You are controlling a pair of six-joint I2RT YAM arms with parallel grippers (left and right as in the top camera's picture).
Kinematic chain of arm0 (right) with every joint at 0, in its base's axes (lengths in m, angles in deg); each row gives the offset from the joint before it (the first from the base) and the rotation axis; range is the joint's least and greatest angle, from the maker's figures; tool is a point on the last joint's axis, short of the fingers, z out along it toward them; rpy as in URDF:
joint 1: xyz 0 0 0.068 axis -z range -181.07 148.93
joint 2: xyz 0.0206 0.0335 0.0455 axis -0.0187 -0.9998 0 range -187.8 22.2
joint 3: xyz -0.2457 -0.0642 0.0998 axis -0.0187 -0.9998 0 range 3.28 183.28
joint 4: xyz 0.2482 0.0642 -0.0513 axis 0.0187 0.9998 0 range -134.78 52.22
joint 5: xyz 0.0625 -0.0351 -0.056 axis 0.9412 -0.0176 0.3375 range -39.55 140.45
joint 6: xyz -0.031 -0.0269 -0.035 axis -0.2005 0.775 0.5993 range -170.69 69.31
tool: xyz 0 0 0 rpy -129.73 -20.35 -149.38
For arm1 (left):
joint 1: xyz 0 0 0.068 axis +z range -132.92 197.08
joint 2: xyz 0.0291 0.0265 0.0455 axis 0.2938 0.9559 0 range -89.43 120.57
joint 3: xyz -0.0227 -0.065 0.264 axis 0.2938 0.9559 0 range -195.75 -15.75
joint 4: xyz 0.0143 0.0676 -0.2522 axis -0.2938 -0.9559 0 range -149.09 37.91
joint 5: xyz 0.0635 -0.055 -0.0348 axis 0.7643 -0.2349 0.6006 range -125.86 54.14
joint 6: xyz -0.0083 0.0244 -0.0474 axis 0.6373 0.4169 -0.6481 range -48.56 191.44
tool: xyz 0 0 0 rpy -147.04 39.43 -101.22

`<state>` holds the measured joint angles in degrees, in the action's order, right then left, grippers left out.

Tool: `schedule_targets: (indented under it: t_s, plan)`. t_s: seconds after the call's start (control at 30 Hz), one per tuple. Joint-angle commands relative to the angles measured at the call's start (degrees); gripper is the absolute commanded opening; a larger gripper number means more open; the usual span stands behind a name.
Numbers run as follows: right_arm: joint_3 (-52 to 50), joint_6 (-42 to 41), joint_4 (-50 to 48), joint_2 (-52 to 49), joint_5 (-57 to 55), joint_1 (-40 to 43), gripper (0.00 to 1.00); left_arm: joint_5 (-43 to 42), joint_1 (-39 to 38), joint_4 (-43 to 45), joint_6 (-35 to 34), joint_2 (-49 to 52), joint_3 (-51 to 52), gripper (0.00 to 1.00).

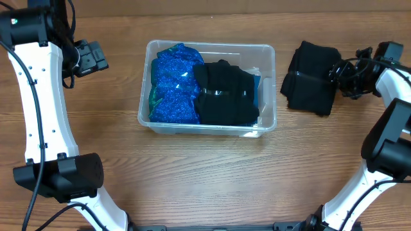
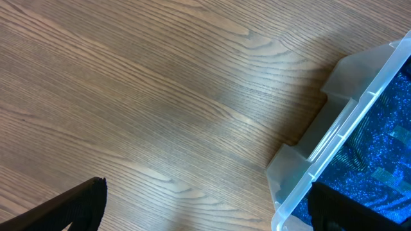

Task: Pack container
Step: 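Grasp the last folded black garment with the right gripper, then lower the black garment into the container and press it down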

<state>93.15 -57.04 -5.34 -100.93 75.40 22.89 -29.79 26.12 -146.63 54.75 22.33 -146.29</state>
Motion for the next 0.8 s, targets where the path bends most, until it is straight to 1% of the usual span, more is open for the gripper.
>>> schedule_targets:
  t_s: [0.0, 0.03, 0.07, 0.13, 0.17, 0.2, 0.23, 0.27, 0.3, 0.37, 0.47, 0.5, 0.53, 0.57, 0.6, 0.63, 0.67, 0.73, 0.77]
  plan:
    - [0.1, 0.4, -0.3, -3.1, 0.2, -2.1, 0.67, 0.1, 0.2, 0.1, 0.4, -0.5, 0.0, 1.00]
    - [0.1, 0.4, -0.2, -3.7, 0.2, -2.4, 0.57, 0.1, 0.2, 0.1, 0.4, -0.5, 0.0, 1.00]
    - [0.1, 0.4, 0.5, -3.7, 0.2, -2.4, 0.38, 0.1, 0.2, 0.1, 0.4, -0.5, 0.0, 1.00]
    - [0.5, 0.4, 3.3, -2.0, 0.2, -2.4, 0.19, 0.1, 0.2, 0.1, 0.4, -0.5, 0.0, 1.00]
    - [1.0, 0.5, 5.4, -0.2, 0.2, -2.4, 0.15, 0.1, 0.2, 0.1, 0.4, -0.5, 0.0, 1.00]
    - [1.4, 0.9, 7.3, 2.2, 0.2, -2.6, 0.13, 0.1, 0.2, 0.1, 0.4, -0.5, 0.0, 1.00]
    - [1.8, 2.2, 9.1, 5.5, 0.2, -3.0, 0.09, 0.1, 0.2, 0.1, 0.4, -0.5, 0.0, 1.00]
    - [1.9, 2.3, 10.6, 11.7, 1.0, -4.0, 0.07, 0.1, 0.2, 0.1, 0.4, -0.5, 0.0, 1.00]
    - [1.9, 2.3, 11.5, 18.4, 4.3, -5.2, 0.04, 0.1, 0.2, 0.1, 0.4, -0.5, 0.0, 1.00]
    - [1.9, 0.5, 12.2, 31.0, 8.3, -8.9, 0.04, 0.1, 0.2, 0.1, 0.4, -0.5, 0.0, 1.00]
    - [1.9, -7.1, 11.9, 43.3, 8.4, -16.6, 0.04, 0.1, 0.2, 0.1, 0.4, -0.5, 0.0, 1.00]
    - [1.9, -11.5, 11.6, 45.9, 8.4, -21.2, 0.04, 0.1, 0.2, 0.1, 0.4, -0.5, 0.0, 1.00]
    - [1.9, -13.4, 11.2, 46.3, 8.4, -24.2, 0.04, 0.1, 0.2, 0.1, 0.4, -0.5, 0.0, 1.00]
    - [1.7, -16.2, 9.9, 45.8, 7.9, -28.9, 0.04, 0.1, 0.2, 0.1, 0.4, -0.5, 0.0, 1.00]
    - [0.9, -20.1, 7.5, 44.5, 5.8, -32.8, 0.04, 0.1, 0.2, 0.1, 0.4, -0.5, 0.0, 1.00]
    - [0.1, -25.4, 5.4, 42.2, 2.7, -36.4, 0.04, 0.1, 0.2, 0.1, 0.4, -0.5, 0.0, 1.00]
    - [0.1, -29.0, 4.9, 38.6, 0.5, -39.5, 0.04, 0.1, 0.2, 0.1, 0.4, -0.5, 0.0, 1.00]
    - [0.1, -29.9, 4.3, 30.3, -1.0, -43.8, 0.04, 0.1, 0.2, 0.1, 0.4, -0.5, 0.0, 1.00]
    - [0.1, -29.9, 4.6, 27.1, -2.5, -44.8, 0.08, 0.1, 0.2, 0.1, 0.4, -0.5, 0.0, 1.00]
